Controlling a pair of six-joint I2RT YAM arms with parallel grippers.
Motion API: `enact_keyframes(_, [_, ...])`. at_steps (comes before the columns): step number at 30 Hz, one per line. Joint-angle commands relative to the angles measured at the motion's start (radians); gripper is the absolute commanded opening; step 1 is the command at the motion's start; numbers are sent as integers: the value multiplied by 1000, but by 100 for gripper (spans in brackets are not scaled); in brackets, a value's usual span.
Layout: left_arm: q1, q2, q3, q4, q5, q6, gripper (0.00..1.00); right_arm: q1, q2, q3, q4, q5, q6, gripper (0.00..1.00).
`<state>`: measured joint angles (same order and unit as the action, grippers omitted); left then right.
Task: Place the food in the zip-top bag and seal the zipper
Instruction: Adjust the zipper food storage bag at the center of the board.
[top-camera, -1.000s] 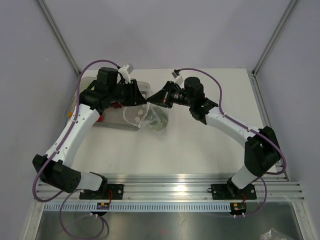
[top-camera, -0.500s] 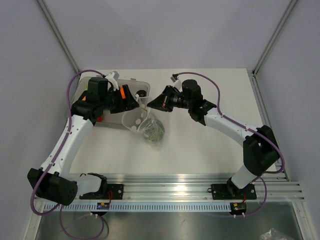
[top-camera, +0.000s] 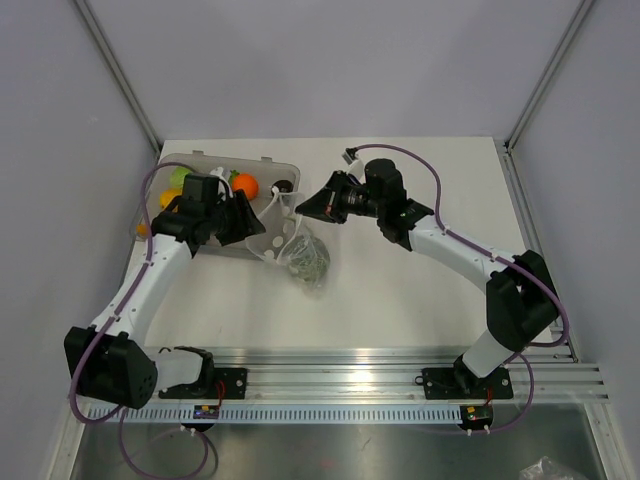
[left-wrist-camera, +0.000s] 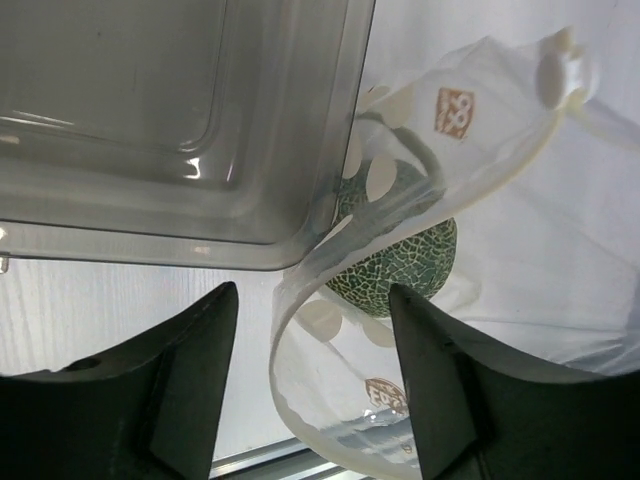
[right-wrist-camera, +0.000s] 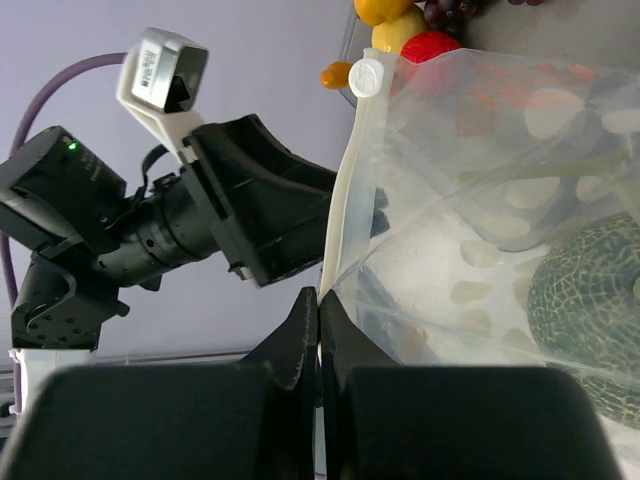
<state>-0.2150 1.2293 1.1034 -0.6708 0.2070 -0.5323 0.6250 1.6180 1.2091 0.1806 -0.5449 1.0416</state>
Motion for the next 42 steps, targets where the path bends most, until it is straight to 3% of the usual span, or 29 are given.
enact_keyframes(1, [0,35,-5,36,54,5,44,-13,0,-5,48,-32,-5,0])
enact_keyframes(5, [-9,58,6,22,86,9,0,-33,-6,-20,51,-40,3,0])
enact_keyframes(9, [-79,100,130,-19,124,31,0,-71,-58,-2,-102,16,-78,0])
enact_keyframes(13, [-184,188,321,-33,244,12,0,-93,-128,183,-475,158,-295,0])
enact_keyframes(17, [-188,226,589,-98,252,9,0,-93,-199,340,-705,272,-417,0])
enact_keyframes(21, [-188,259,685,-110,290,11,0,-97,-271,363,-820,402,-497,0])
enact_keyframes(26, [-188,341,618,-64,392,31,0,-114,-355,278,-888,566,-529,0])
enact_keyframes(31, [-195,447,454,112,486,-4,0,-134,-362,126,-899,658,-552,0])
enact_keyframes(35, [-239,518,441,126,519,2,0,-136,-343,98,-866,646,-558,0])
enact_keyframes(41, [-256,475,481,90,465,54,0,-136,-333,139,-833,614,-561,0])
enact_keyframes(42, [-256,476,505,62,465,66,15,-136,-330,151,-825,609,-563,0])
